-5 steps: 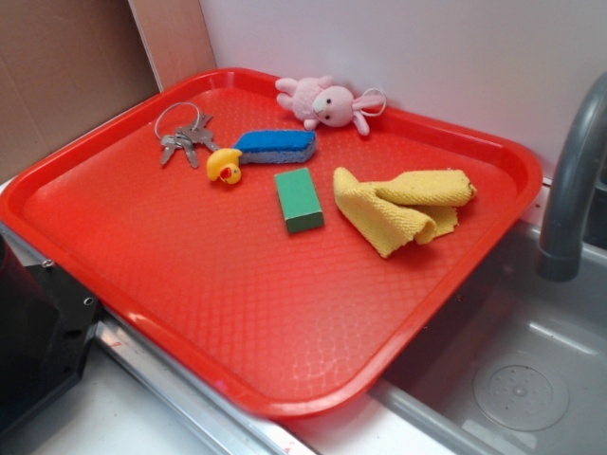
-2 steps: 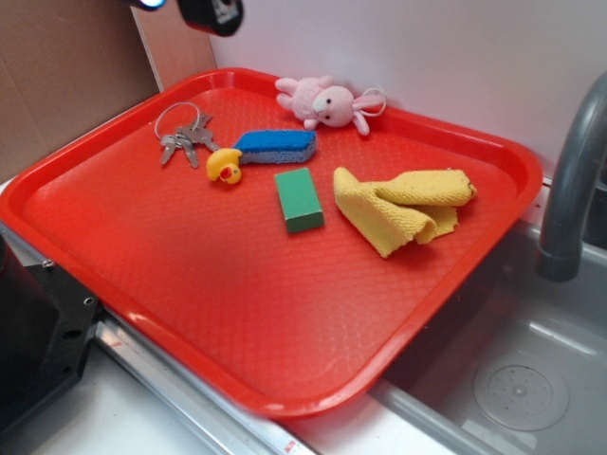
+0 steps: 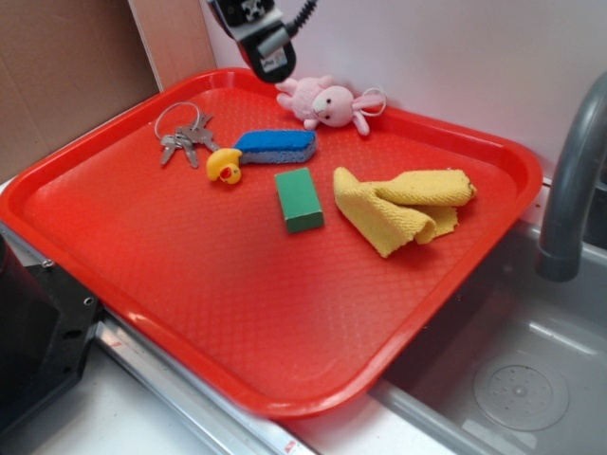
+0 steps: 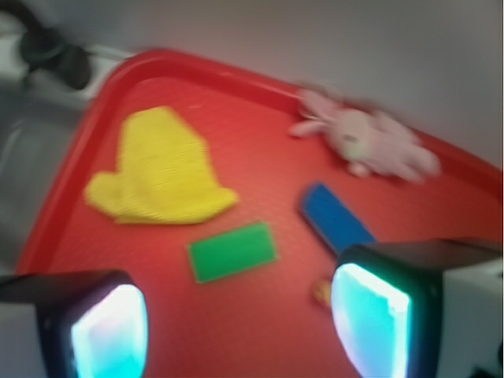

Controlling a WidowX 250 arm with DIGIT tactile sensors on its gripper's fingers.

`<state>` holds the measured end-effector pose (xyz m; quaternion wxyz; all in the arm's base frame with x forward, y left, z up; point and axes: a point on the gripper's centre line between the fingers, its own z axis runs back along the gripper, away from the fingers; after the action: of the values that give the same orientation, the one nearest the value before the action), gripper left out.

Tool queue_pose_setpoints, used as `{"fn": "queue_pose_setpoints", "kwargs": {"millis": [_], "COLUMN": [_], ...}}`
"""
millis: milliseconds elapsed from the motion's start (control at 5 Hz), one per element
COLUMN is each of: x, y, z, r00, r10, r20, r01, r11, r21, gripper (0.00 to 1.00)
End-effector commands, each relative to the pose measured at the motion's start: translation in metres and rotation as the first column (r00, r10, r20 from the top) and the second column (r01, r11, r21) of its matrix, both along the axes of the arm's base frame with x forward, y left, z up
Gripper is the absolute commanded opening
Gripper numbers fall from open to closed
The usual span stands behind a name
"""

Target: Grab the yellow cloth.

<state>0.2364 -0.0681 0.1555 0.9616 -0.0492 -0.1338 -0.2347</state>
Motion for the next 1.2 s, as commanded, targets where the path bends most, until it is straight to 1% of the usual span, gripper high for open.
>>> {"fn": "queue_pose_setpoints", "kwargs": {"millis": [0, 200, 400, 600, 800, 1000], "x": [-0.033, -0.037, 0.013, 0.036, 0.059, 0.069], "y": [-0.048, -0.057, -0.069, -0.07, -0.068, -0.069], "z": [0.004, -0.012, -0.056, -0.078, -0.099, -0.117], "r00": [0.957, 0.967, 0.967, 0.97, 0.966, 0.962], "r10": [-0.275, -0.243, -0.249, -0.239, -0.257, -0.268], "r20": [0.096, 0.071, 0.058, 0.032, 0.002, -0.058], "r01": [0.269, 0.23, 0.234, 0.226, 0.25, 0.274], "r11": [0.961, 0.961, 0.954, 0.946, 0.942, 0.931], "r21": [0.07, 0.155, 0.189, 0.231, 0.223, 0.242], "gripper": [1.0, 1.0, 1.0, 1.0, 1.0, 1.0]}}
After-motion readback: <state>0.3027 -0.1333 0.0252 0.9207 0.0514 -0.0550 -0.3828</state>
